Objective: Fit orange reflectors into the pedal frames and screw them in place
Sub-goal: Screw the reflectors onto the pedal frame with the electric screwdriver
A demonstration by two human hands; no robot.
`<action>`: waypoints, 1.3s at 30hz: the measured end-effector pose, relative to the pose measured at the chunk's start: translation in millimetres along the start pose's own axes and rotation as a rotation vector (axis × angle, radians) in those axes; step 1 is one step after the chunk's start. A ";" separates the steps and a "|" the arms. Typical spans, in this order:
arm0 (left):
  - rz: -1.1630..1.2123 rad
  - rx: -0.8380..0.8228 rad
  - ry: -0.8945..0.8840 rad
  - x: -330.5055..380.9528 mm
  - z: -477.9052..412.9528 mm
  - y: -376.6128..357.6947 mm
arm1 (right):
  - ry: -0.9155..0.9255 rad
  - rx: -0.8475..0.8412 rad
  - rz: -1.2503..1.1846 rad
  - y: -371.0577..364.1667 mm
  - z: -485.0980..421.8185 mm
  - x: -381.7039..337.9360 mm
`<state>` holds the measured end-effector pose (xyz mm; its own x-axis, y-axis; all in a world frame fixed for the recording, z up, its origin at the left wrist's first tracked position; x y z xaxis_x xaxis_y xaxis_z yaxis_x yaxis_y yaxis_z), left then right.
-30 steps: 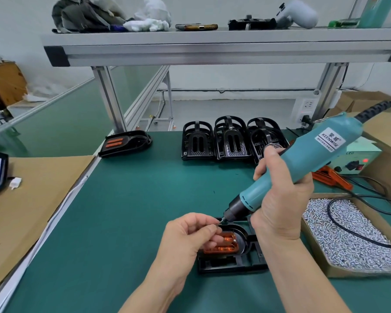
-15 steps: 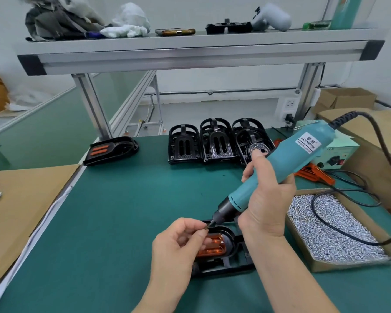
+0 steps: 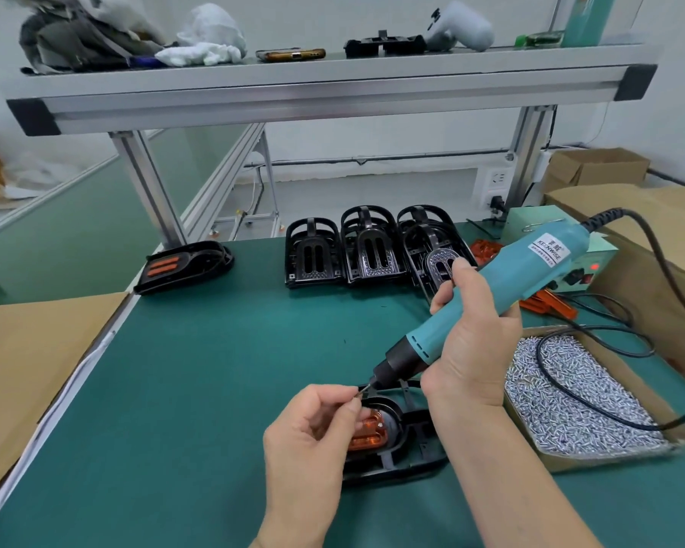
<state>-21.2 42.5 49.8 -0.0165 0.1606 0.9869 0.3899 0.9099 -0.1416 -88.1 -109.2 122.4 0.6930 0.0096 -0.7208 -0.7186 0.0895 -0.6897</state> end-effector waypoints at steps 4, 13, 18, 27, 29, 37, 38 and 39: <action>0.154 0.010 0.125 -1.3 -1.0 -2.7 | -0.029 0.028 -0.021 2.4 -1.5 1.6; 0.091 0.006 0.033 -9.2 -2.6 3.7 | -0.015 0.009 0.022 -2.0 2.2 11.3; -0.145 -0.097 -0.145 -9.2 -10.6 17.1 | -0.029 -0.021 0.046 -4.6 4.9 19.6; -0.447 -0.272 -0.130 -20.0 -27.6 53.5 | 0.043 -0.150 0.121 -11.7 11.6 32.4; -0.608 -0.440 -0.117 -25.3 -28.1 54.5 | 0.055 -0.198 0.157 -11.4 17.0 37.9; -0.815 -0.518 -0.232 -34.0 -29.7 43.9 | 0.198 -0.386 0.309 -11.5 39.6 53.8; -0.815 -0.514 -0.242 -34.9 -30.4 44.3 | 0.204 -0.393 0.318 -11.4 40.4 54.0; -0.814 -0.510 -0.248 -35.1 -30.6 44.7 | 0.204 -0.394 0.323 -11.4 40.7 54.2</action>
<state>25.0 65.8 11.2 -0.6250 -0.3118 0.7156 0.5224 0.5142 0.6803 -40.0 -69.2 94.0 0.4361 -0.2222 -0.8720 -0.8876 -0.2657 -0.3761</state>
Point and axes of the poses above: each hand's wrist, its own z-axis away from the middle knuckle, its own y-axis out of the back of the hand, x = y × z, the point moved 3 cm from there along -z, towards the middle knuckle, and after that the axes turned 10 degrees about x, right-handed, at the moved point
